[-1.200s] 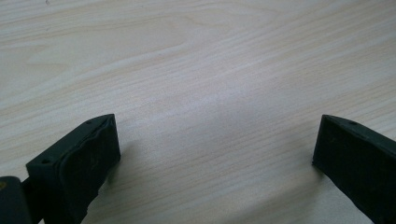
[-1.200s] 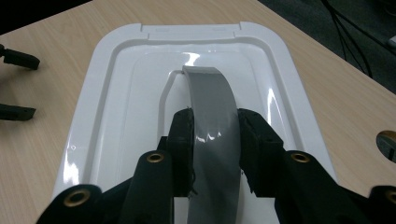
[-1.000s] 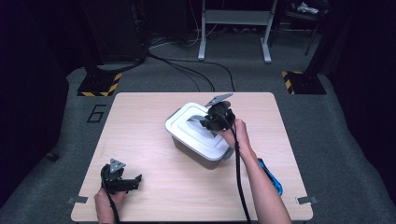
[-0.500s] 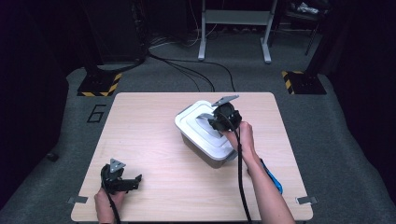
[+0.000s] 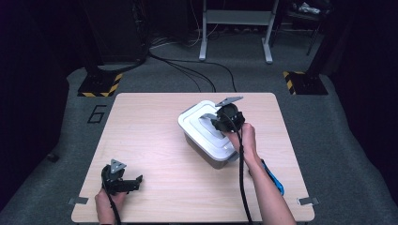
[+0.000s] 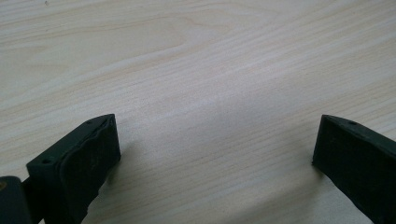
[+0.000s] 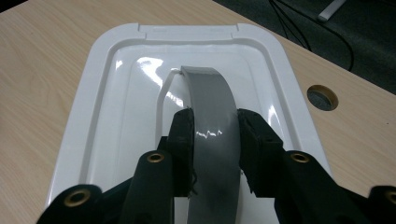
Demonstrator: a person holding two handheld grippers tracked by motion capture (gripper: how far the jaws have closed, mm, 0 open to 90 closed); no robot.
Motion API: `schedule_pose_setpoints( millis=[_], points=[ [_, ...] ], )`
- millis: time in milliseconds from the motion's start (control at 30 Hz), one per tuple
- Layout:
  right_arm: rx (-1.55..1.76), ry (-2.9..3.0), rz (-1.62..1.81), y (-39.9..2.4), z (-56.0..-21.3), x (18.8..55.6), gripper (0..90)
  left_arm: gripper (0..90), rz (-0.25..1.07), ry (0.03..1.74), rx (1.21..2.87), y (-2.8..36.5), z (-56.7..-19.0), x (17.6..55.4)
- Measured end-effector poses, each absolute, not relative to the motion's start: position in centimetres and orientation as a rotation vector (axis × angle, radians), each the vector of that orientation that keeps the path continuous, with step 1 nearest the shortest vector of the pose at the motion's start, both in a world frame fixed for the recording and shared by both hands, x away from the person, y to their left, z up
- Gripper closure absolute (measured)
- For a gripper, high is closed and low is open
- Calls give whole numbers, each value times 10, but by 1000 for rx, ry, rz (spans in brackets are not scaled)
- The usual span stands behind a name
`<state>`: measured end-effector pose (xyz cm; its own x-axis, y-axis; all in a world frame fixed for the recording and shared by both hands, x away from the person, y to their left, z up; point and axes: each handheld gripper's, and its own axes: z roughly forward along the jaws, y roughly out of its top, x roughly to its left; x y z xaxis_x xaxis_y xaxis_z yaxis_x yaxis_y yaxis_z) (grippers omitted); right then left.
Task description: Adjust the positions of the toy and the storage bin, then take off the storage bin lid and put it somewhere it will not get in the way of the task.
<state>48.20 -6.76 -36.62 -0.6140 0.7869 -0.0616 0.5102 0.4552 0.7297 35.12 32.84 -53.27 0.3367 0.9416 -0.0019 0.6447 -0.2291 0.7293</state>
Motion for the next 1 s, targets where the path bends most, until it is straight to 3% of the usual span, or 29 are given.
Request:
schedule_pose_setpoints(
  millis=[1000],
  points=[
    [1125, 2243, 1020, -95, -341, 476, 673, 8, 598, 1385, 1966, 328, -533, 351]
  ],
)
